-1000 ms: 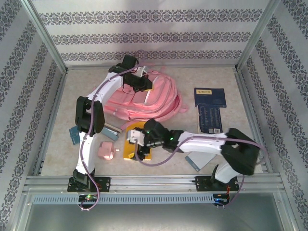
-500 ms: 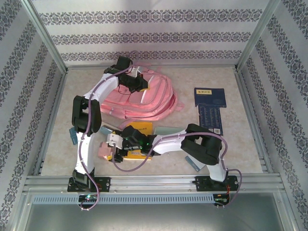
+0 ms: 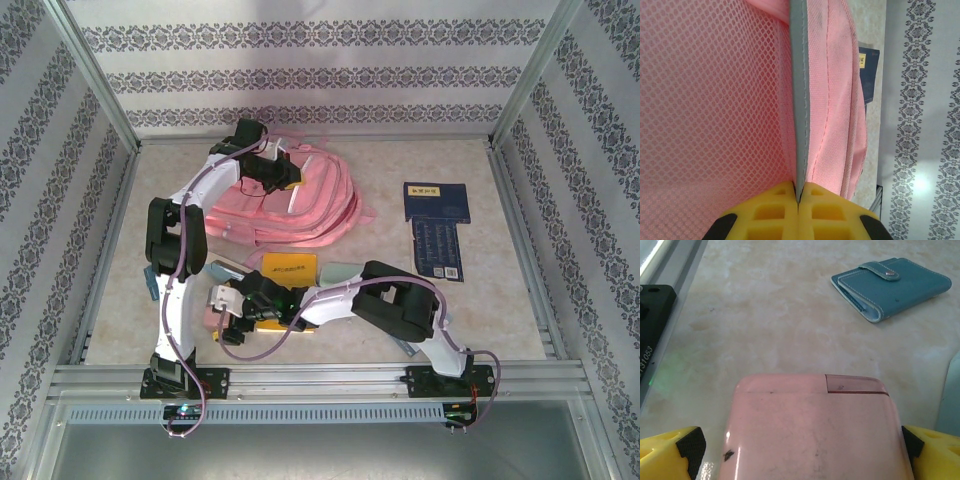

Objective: Pack books, pencil case, and school supplies into a backpack

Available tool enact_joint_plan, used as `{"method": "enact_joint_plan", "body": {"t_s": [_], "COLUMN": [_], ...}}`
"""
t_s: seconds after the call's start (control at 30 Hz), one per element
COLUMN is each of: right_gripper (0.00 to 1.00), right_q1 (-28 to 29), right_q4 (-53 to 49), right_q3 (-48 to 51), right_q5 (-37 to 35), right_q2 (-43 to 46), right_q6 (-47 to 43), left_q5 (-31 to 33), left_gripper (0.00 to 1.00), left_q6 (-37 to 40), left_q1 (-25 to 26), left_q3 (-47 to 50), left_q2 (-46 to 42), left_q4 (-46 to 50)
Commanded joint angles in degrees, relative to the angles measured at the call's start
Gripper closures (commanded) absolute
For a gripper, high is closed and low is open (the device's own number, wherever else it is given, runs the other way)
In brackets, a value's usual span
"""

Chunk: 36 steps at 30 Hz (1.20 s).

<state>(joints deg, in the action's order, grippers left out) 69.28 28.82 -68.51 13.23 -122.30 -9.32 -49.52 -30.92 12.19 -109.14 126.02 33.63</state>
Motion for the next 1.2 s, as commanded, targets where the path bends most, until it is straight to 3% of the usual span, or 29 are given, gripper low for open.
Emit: {"method": "enact_joint_plan", "body": {"t_s": [0.0,0.33,0.6,0.93,1.17], "right_gripper": [0.05,0.24,0.36,0.38,0.40], "right_q1": [0.66,0.73,0.95,-2.93,-12.86], "right_q4": [-0.76,-0.74,0.39,-0.48,-5.74], "right_q3": [-1.87,-2.37,0.85,15.39,22.18], "right_q5": [-2.56,-3.35,-4.14,-7.62,-9.07], "right_q2": [-1.94,-2.95,3.02,26.79,46.47], "right_q6": [0.09,0.12,-1.61,-3.76,-2.81], "left_q5": [-1.70,-1.46,-1.30,-0.51,-2.48], "left_gripper": [1.00,1.00,1.00,1.00,1.00], "left_q6": [-1.12,-1.06,-0.27,1.63,1.37], "left_q1": [-0.94,-1.01,-1.05,-1.07,-0.94], "left_q3": [0.70,0.65,0.00,-3.30,-4.25], "left_q2": [-3.88,-3.97,-4.29,-5.08,-5.56], "left_q4": [-3.13,-2.98,-1.93,1.44,1.93]}}
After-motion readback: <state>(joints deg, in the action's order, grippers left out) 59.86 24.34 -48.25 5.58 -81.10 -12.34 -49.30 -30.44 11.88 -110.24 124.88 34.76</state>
